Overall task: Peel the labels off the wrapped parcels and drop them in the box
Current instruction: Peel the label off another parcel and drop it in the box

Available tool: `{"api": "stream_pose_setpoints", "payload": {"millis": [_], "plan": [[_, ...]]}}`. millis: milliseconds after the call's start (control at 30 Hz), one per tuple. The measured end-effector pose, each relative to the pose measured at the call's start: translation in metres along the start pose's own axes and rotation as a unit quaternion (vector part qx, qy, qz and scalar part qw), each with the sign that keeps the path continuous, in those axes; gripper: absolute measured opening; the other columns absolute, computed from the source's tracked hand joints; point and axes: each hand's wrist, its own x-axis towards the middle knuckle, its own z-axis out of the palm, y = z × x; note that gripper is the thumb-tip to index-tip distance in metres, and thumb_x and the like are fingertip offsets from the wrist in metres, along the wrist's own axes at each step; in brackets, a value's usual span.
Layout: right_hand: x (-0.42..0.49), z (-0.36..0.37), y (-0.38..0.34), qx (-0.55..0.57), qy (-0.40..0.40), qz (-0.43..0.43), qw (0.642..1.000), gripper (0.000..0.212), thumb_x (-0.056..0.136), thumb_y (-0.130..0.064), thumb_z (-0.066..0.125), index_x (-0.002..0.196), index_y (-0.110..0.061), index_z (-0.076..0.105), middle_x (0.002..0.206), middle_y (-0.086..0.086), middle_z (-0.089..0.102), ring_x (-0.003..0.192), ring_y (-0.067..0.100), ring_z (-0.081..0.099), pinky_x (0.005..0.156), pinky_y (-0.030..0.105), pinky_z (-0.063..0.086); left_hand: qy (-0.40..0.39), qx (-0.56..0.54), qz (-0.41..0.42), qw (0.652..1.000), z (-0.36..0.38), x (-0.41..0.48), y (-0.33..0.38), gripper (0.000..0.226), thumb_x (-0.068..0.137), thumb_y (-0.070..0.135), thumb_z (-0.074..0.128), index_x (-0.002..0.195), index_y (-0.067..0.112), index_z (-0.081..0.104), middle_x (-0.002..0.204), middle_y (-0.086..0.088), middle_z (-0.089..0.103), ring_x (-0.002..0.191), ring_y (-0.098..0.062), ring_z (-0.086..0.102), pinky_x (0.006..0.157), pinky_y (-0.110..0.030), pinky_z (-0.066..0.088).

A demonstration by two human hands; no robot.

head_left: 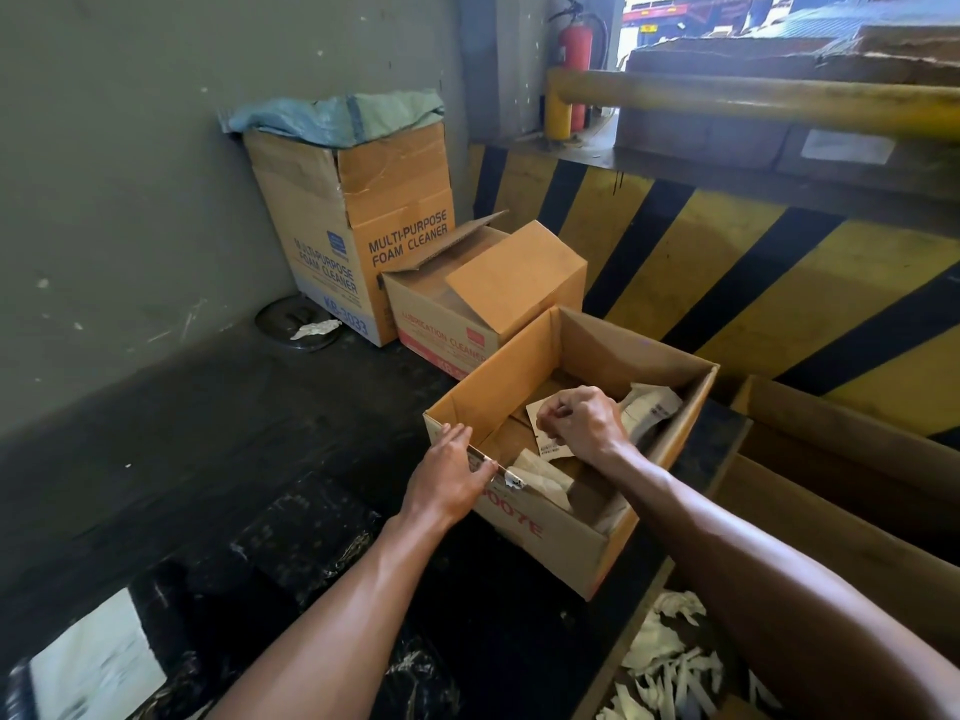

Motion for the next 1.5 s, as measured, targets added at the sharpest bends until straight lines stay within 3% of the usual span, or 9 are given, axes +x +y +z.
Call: {"api": "stream_pose_setpoints", "payload": {"millis": [300,467,633,800,900,1033,1167,1367,1500], "plan": [[0.005,0.001,0.002,0.014,-0.013,0.005,1.0,0.022,0.091,0.012,0.06,0.09,-0.002,0.077,0.08,0.011,0.073,0.069,0.022,0.07,0.064,0.038,0.063,0.002,0.0,0.005,1.0,0.001,-0.001,-0.001,0.072,0.094,0.041,0.06,0.151,0.009,0.031,0.158,-0.004,0.029,0.149,-0.014,0.014,0.118,-0.035,0.021],[0.006,0.003,0.002,0.037,-0.039,0.014,0.998,0.042,0.085,0.025,0.05,0.074,-0.007,0.073,0.075,0.016,0.071,0.061,0.023,0.066,0.061,0.042,0.06,0.003,-0.006,0.007,1.0,0.001,-0.001,-0.002,0.072,0.094,0.041,0.06,0.152,0.008,0.03,0.159,-0.005,0.028,0.149,-0.014,0.013,0.117,-0.032,0.019],[0.003,0.008,-0.001,0.03,-0.017,0.019,0.999,0.02,0.089,0.009,0.066,0.075,-0.001,0.077,0.073,0.013,0.074,0.055,0.016,0.069,0.05,0.03,0.059,0.003,-0.002,0.007,1.0,0.002,0.0,-0.003,0.072,0.094,0.041,0.06,0.152,0.009,0.031,0.159,-0.004,0.028,0.149,-0.014,0.014,0.118,-0.032,0.019],[0.002,0.008,-0.005,0.124,-0.01,0.096,0.988,0.025,0.093,-0.005,0.058,0.081,0.009,0.075,0.07,0.014,0.074,0.057,0.019,0.064,0.048,0.027,0.049,0.002,-0.001,0.009,1.0,0.001,0.0,-0.003,0.072,0.094,0.041,0.06,0.152,0.01,0.03,0.159,-0.004,0.028,0.149,-0.014,0.014,0.118,-0.033,0.02],[0.007,0.009,-0.004,0.08,-0.005,0.103,0.991,0.014,0.089,-0.016,0.068,0.082,-0.006,0.076,0.069,0.004,0.07,0.058,0.012,0.062,0.054,0.021,0.048,0.002,-0.001,0.008,1.0,0.001,0.0,-0.002,0.072,0.094,0.041,0.06,0.152,0.01,0.03,0.159,-0.004,0.028,0.149,-0.014,0.014,0.117,-0.033,0.02],[0.006,0.014,-0.002,0.096,0.004,0.089,0.991,0.029,0.079,0.0,0.049,0.082,0.023,0.068,0.079,0.036,0.067,0.058,0.033,0.06,0.047,0.03,0.047,0.003,0.002,0.01,1.0,0.001,0.0,-0.003,0.072,0.094,0.041,0.059,0.152,0.01,0.03,0.159,-0.004,0.027,0.149,-0.014,0.014,0.117,-0.031,0.019],[0.006,0.014,-0.004,0.139,-0.005,0.088,0.986,0.03,0.084,0.006,0.044,0.09,0.031,0.06,0.076,0.031,0.062,0.053,0.031,0.059,0.044,0.029,0.047,0.005,0.0,0.011,1.0,0.001,0.0,-0.002,0.072,0.094,0.041,0.06,0.151,0.01,0.031,0.159,-0.004,0.028,0.149,-0.014,0.015,0.117,-0.032,0.019],[0.01,0.015,0.005,0.063,-0.042,0.066,0.995,0.019,0.089,0.007,0.059,0.084,0.001,0.077,0.077,0.008,0.074,0.063,0.01,0.069,0.056,0.02,0.056,0.002,-0.003,0.009,1.0,0.001,-0.001,-0.002,0.072,0.094,0.041,0.06,0.151,0.01,0.03,0.159,-0.004,0.028,0.149,-0.014,0.014,0.117,-0.032,0.019],[0.01,0.017,-0.002,0.181,-0.036,0.117,0.976,0.029,0.085,0.004,0.046,0.07,0.005,0.071,0.076,0.022,0.068,0.066,0.027,0.065,0.055,0.032,0.051,0.004,-0.004,0.006,1.0,0.001,-0.001,-0.002,0.072,0.094,0.041,0.06,0.151,0.01,0.03,0.159,-0.004,0.028,0.149,-0.014,0.014,0.119,-0.034,0.019]]}}
